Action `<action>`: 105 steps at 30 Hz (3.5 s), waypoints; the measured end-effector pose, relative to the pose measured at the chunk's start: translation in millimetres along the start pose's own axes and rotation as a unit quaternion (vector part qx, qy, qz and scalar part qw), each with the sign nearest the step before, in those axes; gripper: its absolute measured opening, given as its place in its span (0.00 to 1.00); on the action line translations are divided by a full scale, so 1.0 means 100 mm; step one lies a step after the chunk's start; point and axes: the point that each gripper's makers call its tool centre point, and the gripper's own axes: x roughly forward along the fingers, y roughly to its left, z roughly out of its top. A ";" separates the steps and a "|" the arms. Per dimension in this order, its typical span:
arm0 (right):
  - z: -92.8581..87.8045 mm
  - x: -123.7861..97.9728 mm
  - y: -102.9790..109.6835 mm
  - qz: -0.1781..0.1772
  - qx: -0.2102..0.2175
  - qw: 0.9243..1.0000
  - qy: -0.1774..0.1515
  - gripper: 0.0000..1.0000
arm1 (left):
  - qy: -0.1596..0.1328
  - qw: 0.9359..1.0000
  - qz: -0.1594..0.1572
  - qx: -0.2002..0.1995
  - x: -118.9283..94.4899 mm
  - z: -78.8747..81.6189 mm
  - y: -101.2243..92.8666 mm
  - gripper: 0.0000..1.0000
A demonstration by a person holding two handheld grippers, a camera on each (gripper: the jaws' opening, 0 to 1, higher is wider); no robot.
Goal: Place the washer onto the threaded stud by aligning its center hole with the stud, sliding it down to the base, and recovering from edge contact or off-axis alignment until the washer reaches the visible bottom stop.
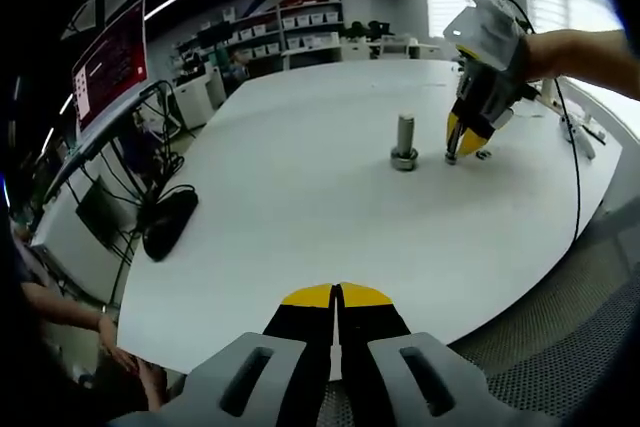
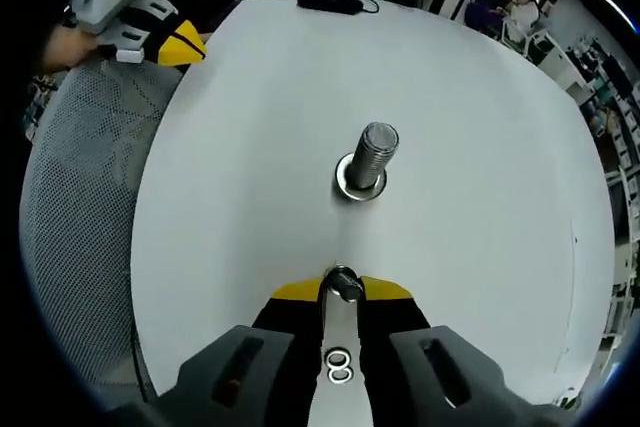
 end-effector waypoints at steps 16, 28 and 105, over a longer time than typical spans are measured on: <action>-0.07 0.01 0.01 0.006 -0.019 1.000 -0.008 0.25 | 0.002 1.000 0.001 0.001 0.00 -0.01 0.01 0.00; -0.20 -0.12 -0.02 -0.007 -0.001 1.000 -0.014 0.25 | 0.006 1.000 0.000 -0.002 0.01 -0.03 0.02 0.00; -0.62 -0.08 0.12 0.056 -0.043 0.994 0.088 0.16 | 0.015 1.000 0.001 0.003 0.01 -0.05 0.01 0.00</action>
